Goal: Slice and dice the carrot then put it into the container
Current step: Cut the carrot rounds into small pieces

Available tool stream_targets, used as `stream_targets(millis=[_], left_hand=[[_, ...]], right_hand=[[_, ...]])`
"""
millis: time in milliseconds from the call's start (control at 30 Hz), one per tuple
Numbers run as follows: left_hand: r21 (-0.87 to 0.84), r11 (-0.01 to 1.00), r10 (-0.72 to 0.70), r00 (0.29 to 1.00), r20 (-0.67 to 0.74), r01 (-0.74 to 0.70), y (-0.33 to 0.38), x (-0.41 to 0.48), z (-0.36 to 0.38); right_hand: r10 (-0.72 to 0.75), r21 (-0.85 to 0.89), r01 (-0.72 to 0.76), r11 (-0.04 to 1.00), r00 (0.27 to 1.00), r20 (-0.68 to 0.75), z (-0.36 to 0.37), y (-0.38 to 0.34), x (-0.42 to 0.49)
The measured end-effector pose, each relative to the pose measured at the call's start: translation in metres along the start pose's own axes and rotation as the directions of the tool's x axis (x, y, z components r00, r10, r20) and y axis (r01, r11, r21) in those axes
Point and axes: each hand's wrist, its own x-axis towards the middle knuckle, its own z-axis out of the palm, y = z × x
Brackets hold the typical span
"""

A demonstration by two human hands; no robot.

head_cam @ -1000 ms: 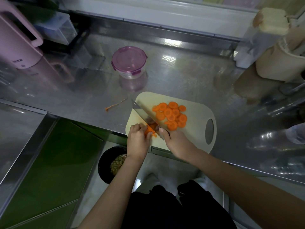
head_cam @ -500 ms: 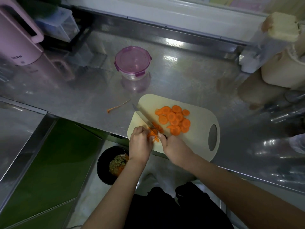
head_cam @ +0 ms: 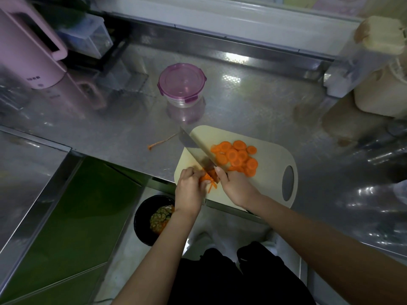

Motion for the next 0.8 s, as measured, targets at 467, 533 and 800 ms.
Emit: stream_targets(millis=[467,533,800], left_hand=[[0.106,0.991,0.08,0.997,0.007,-0.08,0.0,-0.008,0.006],[0.107,0.992,0.072,0.997,0.007,-0.073,0.0,-0.005,0.004],[0.107,0.993,0.047,0.999,0.009,-0.048,-0.003,-0.007,0.002]], right_hand=[[-0.098,0.014,0.098,0.995,0.995,-0.031,-0.019,0.001,-0.015],[-0.105,0.019,0.106,0.994,0.994,-0.029,-0.019,0.002,-0.02],[-0.077,0.016,0.077,0.997,0.997,-0.004,-0.014,0.006,-0.028]])
